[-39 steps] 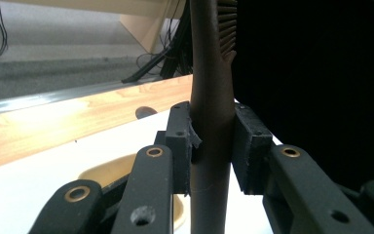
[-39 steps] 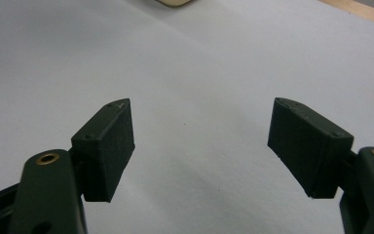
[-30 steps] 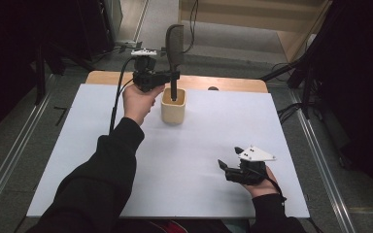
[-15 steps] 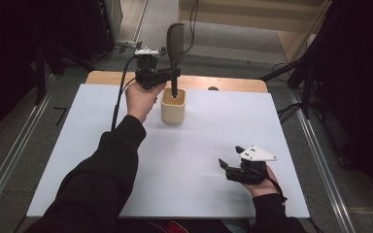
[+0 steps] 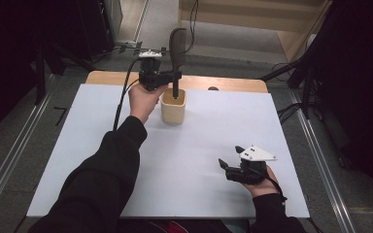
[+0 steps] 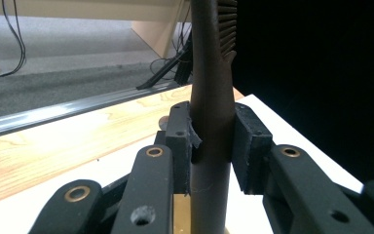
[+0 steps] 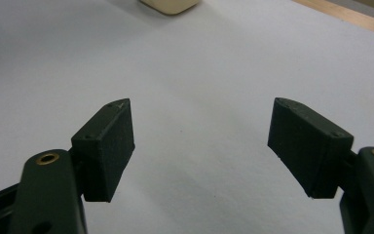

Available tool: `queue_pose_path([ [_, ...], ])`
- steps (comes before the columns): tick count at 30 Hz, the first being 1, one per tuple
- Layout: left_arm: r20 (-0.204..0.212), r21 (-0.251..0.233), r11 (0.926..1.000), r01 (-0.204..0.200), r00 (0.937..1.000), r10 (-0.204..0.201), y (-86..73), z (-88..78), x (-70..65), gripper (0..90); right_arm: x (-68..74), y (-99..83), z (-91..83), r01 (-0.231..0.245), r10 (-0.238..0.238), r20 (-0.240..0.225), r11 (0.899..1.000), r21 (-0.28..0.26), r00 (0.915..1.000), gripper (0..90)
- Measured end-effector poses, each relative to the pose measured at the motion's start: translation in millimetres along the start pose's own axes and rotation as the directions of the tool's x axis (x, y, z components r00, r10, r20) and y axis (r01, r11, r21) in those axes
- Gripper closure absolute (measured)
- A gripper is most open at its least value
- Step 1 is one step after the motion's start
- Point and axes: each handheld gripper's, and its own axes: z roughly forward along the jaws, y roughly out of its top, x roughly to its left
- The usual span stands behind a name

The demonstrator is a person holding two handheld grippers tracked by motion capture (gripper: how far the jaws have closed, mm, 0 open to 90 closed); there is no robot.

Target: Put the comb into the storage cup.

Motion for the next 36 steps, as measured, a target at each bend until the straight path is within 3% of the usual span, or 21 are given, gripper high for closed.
queue_pose_path([
  [8, -0.003, 0.003, 0.9999, -0.012, 0.9999, 0.012, -3.8, 2.1, -0.5, 72.5, -0.2, 0.1, 0.1, 0.004, -0.004, 0.001, 1.0, -0.005, 1.0, 23.3],
  [36, -0.002, 0.038, 0.9993, 0.002, 1.0, -0.002, -28.1, 11.7, 5.3, 72.3, -0.5, 0.9, 0.8, 0.005, -0.005, 0.004, 1.0, 0.002, 1.0, 23.3],
])
